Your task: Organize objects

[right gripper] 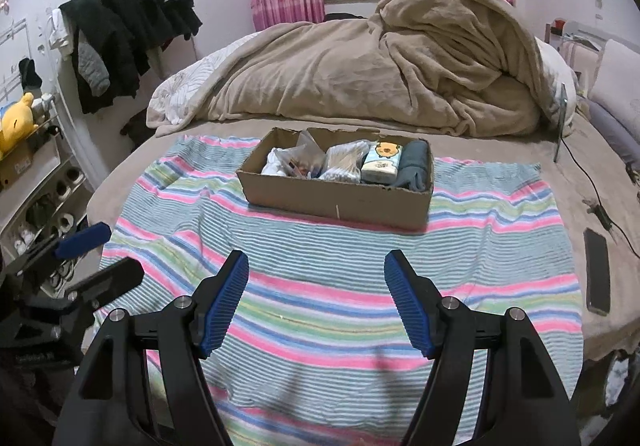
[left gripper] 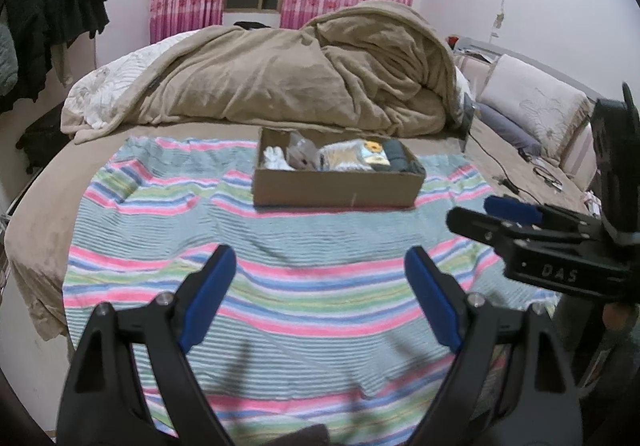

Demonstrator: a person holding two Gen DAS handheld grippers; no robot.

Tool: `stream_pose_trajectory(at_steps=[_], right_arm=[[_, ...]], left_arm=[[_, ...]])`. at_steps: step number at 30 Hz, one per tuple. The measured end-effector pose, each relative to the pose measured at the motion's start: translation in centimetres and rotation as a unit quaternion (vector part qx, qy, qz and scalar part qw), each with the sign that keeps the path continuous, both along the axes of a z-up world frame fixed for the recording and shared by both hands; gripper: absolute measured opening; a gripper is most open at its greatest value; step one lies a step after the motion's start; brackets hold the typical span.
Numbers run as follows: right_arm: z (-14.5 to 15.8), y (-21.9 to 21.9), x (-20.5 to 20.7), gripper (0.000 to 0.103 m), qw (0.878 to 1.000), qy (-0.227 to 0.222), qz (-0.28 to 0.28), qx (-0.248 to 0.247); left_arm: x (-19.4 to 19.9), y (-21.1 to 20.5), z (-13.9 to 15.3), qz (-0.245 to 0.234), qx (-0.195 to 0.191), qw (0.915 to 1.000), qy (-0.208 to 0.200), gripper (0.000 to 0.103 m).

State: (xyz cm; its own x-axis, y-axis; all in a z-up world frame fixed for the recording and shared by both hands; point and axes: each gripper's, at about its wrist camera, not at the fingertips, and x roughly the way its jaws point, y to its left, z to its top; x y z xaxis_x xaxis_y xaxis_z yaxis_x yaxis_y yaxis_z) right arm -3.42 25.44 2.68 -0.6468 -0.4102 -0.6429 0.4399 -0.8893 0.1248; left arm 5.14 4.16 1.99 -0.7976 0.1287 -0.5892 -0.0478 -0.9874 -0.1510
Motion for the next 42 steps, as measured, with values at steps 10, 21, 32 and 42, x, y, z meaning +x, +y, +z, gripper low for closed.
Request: stream_pose_trajectory(at_steps=[10,21,32,42], right_arm=[[-0.6,0.7,0.2,0.074,1.0,-0.003,-0.017,-0.005],[-1.5,1.0,-0.3,0.074,1.0,-0.005,-0.02,0.0],[-1.9,1.2,-0.9,0.074,1.0,-0.009,-0.02,0.001],[-2.1,1.2,-1.1,0.074,1.0,-0.01,-0.02,0.002]], left_arm=[[-0.4,-0.1,0.0,0.012,0.005,0.9999,0.005,0.09],[-1.5,0.3,-1.1,0.007,0.005,0.9999,-0.006,0.097],[-2.2,0.3,-1.5,0.01,0.001,0.9999,-0.013,0.098],[-2.3,0.0,-1.6,0.013,0.004,0.9998,-0.014,0.098]])
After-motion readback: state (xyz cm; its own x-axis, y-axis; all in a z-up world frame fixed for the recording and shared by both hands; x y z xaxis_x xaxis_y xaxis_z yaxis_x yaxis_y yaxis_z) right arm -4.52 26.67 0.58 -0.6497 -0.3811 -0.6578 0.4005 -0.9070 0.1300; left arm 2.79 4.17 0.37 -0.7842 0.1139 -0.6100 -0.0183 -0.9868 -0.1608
